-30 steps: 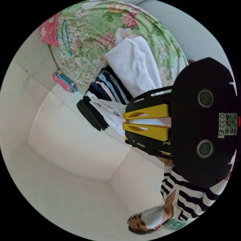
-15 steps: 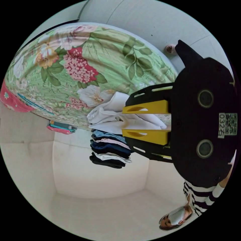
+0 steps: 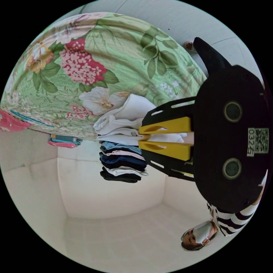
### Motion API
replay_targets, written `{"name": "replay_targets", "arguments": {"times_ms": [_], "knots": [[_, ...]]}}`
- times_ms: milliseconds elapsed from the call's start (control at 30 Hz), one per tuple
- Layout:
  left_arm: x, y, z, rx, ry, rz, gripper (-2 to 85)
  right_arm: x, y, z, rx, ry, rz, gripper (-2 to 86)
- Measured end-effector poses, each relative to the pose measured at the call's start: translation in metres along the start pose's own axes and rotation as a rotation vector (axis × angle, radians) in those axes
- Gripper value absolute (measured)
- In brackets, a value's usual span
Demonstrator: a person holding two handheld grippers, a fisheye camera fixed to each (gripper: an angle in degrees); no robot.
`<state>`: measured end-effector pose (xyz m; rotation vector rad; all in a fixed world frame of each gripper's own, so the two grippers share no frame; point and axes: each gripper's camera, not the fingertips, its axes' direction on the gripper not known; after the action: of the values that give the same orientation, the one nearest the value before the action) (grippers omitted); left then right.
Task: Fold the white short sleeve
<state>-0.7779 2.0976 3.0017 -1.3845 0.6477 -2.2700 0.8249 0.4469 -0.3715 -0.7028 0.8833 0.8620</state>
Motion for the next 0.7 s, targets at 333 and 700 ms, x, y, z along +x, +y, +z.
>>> {"name": "replay_targets", "arguments": {"times_ms": [333, 700], "knots": [[-0.033, -0.044, 0.003, 0.037, 0.067, -0.068, 2.7, -0.009, -0.006, -0.004, -0.014, 0.037, -0.009, 4.6], [-0.075, -0.061, -0.010, 0.105, 0.392, -0.038, -1.6, -0.027, 0.002, -0.018, -0.027, 0.015, -0.030, 1.1]]}}
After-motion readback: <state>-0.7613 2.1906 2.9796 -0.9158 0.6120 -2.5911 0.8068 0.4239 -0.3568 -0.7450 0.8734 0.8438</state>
